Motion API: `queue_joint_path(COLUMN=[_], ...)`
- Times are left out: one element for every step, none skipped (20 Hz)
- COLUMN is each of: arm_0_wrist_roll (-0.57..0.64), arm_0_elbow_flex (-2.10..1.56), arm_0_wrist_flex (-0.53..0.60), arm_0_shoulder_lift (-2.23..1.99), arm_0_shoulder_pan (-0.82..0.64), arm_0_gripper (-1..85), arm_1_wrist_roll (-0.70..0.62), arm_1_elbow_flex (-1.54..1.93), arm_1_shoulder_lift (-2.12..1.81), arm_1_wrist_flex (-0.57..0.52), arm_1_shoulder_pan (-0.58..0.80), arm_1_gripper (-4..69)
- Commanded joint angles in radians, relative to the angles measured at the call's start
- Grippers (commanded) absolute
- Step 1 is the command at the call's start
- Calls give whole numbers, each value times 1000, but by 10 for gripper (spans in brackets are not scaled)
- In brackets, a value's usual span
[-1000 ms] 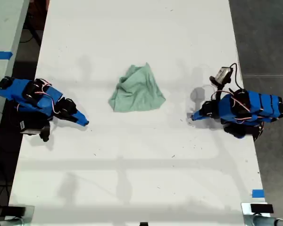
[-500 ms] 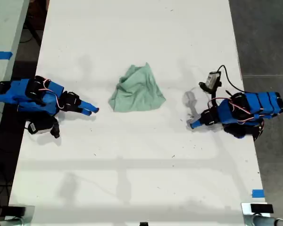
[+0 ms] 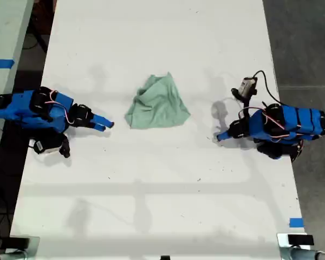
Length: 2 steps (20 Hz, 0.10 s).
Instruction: Fold t shirt
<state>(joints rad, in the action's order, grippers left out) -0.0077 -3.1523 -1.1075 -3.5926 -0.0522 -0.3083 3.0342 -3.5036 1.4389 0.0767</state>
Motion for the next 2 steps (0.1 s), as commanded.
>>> queue_joint_path(arm_0_wrist_roll=[8,8], arm_0_elbow_flex=[12,12], arm_0_wrist_flex=[-2,-2], arm_0_shoulder_lift=[-9,-9], arm_0_shoulder_pan=[-12,-12], arm_0_gripper=[201,201], arm_1_wrist_roll=[3,3], arm_1_elbow_flex=[35,35], arm_1_shoulder_lift=[-5,-5], arm_1_wrist_flex=[-29,-29], arm_1_shoulder_pan=[-8,-8], arm_1_gripper=[76,76])
